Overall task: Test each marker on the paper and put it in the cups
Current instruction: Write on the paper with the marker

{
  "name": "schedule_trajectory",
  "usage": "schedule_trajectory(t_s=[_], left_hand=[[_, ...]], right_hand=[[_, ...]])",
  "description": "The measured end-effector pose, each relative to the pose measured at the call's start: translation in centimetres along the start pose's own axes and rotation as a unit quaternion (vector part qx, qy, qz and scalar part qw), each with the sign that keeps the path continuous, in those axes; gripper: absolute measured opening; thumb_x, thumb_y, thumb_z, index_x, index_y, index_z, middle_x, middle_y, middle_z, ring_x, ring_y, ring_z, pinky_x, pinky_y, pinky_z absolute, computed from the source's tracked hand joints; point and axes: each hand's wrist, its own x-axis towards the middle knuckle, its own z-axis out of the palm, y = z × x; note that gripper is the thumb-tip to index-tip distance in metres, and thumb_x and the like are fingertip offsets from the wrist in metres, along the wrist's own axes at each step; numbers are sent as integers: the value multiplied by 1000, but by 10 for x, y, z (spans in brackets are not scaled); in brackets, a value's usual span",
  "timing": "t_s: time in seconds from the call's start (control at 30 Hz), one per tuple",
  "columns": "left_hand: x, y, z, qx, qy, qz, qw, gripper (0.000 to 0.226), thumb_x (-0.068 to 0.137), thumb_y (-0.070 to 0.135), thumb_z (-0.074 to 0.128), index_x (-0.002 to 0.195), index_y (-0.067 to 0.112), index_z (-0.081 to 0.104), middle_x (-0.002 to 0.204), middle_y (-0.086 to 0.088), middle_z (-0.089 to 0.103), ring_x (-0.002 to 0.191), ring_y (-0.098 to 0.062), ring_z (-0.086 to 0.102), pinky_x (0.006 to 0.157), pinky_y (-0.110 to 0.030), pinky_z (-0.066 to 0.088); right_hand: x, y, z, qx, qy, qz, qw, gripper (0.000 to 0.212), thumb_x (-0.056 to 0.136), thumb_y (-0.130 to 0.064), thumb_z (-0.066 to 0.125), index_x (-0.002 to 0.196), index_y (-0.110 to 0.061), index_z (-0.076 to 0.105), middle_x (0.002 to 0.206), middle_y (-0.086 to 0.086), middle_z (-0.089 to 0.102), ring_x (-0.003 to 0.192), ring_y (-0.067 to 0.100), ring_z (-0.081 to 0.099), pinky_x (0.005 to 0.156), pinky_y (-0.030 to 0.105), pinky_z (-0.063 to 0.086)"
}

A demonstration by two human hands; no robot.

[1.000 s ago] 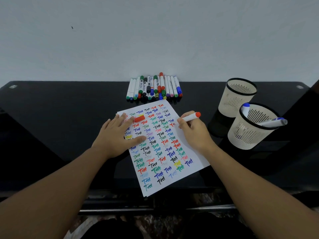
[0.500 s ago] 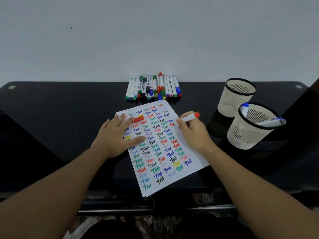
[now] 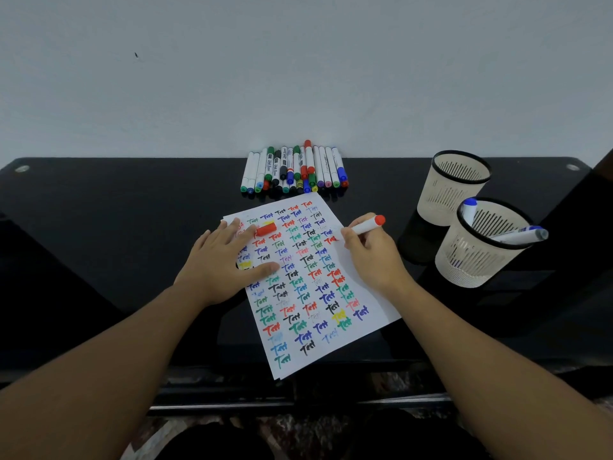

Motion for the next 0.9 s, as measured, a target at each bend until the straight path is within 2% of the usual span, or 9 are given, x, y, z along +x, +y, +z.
schedule_trajectory(t_s=[0.33,0.5,0.57,0.6,0.67,0.7,0.8,0.83,0.9], left_hand=[[0,-1,1,-9,-1,-4,1000,115,65,106,24,161,43,11,171,6,3,157,-16,-2,127,-46,-1],[2,-1,1,-16,1,-4,1000,116,64,106,25,161,43,13,171,5,4,157,-16,-1,127,-46,0],[2,-2,2,-23,4,-5,1000,115,65,106,25,160,43,15,170,5,5,157,-16,0,127,-47,0],[3,-2,1,-29,7,-7,1000,114,65,106,24,160,43,16,170,5,7,157,-17,1,127,-47,1],[6,-2,0,-39,12,-16,999,112,65,104,21,159,42,23,170,4,12,157,-19,7,127,-49,4],[9,-1,-1,-40,11,-21,999,111,65,103,21,158,42,26,169,3,16,156,-20,11,126,-50,7],[18,7,-5,-56,26,-56,996,92,78,93,36,153,39,39,164,0,31,151,-22,27,124,-55,16],[22,11,-6,-76,45,-78,993,82,83,86,42,150,39,43,161,-1,37,147,-22,34,122,-57,20],[30,19,-6,-112,91,-121,982,70,86,80,50,144,41,50,151,-3,48,138,-24,45,117,-56,29]], right_hand=[[0,0,-1,20,15,-19,1000,10,108,-33,55,112,-24,55,92,-7,65,84,9,64,72,24,48],[-2,2,-3,38,5,-36,999,11,109,-28,51,115,-30,61,94,-7,69,87,2,66,86,29,54],[-4,3,-4,11,-23,-44,999,23,109,-19,51,126,-31,59,110,-7,69,101,3,64,91,28,52],[-3,3,-5,4,-44,-45,998,38,108,-9,50,138,-32,54,119,-7,66,109,5,61,91,24,50],[-3,1,-6,21,-79,-28,996,65,104,3,47,156,-34,39,134,-12,56,117,1,55,88,13,42],[-3,1,-6,39,-91,-19,995,70,104,3,45,160,-37,32,139,-15,51,118,-4,53,89,12,40],[-2,-1,-5,95,-96,-10,991,60,110,-13,42,161,-41,30,145,-17,48,123,-10,46,103,20,32],[-3,-1,-5,96,-89,-15,991,52,112,-21,41,160,-40,35,144,-17,50,121,-12,48,101,19,35],[-5,-2,-5,69,-74,-31,994,41,112,-35,43,152,-40,46,135,-17,57,106,-20,55,87,15,49]])
